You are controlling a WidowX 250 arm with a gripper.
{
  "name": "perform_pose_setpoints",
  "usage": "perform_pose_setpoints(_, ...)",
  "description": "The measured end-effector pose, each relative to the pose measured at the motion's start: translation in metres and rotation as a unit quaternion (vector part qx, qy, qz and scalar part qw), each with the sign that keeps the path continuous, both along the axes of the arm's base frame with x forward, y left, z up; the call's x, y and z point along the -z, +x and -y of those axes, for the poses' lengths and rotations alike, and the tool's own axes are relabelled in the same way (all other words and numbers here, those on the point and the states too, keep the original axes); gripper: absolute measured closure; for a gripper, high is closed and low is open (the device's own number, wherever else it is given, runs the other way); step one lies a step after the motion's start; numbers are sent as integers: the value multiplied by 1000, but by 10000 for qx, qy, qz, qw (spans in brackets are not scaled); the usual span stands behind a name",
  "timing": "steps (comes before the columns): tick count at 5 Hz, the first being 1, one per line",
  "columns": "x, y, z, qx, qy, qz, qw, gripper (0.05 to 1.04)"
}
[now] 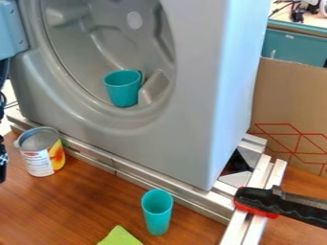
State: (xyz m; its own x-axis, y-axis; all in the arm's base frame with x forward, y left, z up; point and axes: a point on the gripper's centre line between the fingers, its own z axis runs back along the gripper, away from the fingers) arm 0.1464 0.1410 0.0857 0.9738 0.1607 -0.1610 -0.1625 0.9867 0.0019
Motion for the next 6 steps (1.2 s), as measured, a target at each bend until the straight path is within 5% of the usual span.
perform_pose_setpoints(1,4,-1,1,-31,-80,-80,9999,83)
perform_pose_setpoints(2,8,24,-9,-350,-327,-31,9988,83)
perform_pose_setpoints(3,12,47,-19,-636,-273,71,9976,83)
perform_pose_setpoints(5,36,100,2,-262,-266,907,9952,83)
perform_pose_setpoints(6,32,122,5,-150,-110,1201,9926,83)
